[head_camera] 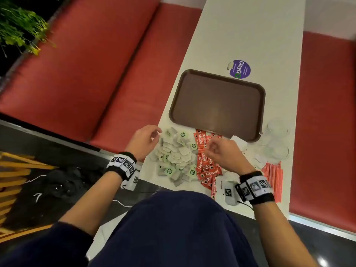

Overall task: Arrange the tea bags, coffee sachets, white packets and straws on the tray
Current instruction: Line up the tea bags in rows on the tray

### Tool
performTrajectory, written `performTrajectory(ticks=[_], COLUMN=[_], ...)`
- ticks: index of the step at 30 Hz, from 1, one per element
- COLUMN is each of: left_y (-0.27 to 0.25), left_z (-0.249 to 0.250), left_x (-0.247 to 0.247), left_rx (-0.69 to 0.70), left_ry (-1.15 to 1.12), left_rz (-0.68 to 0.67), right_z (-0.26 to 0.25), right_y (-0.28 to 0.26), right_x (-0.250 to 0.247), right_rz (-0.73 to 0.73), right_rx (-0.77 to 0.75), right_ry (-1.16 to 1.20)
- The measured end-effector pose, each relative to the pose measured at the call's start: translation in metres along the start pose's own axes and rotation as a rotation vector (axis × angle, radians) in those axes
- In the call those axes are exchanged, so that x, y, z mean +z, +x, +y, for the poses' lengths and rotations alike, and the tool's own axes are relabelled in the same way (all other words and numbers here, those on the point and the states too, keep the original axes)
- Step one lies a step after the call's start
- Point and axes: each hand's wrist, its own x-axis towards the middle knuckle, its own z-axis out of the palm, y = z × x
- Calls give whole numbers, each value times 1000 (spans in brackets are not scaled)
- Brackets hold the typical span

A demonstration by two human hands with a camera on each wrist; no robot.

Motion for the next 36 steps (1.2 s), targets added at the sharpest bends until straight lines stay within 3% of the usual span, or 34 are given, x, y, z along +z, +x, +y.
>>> performTrajectory(ticks=[4, 10, 20, 25, 30, 36], left_y=[40, 75, 63, 35, 15, 16], left_z=[-5, -19, -31, -37, -50, -36], left_x=[9, 23, 39, 28, 29, 36], left_rx=[45, 51, 182, 86, -21, -63], left_ry=[109, 166, 19, 129, 29, -113], left_rz=[-181, -487, -361, -273, -352, -379], right_z=[-38, -60, -47, -42, -50, -64], right_y=[62, 105, 101, 93, 94, 112], right_x=[34, 83, 106, 98, 95, 102], right_rz=[-13, 21, 35, 39, 39, -58], right_rx=[-62, 15, 23, 27, 18, -106], right_ry=[-75, -196, -257, -241, -297, -409])
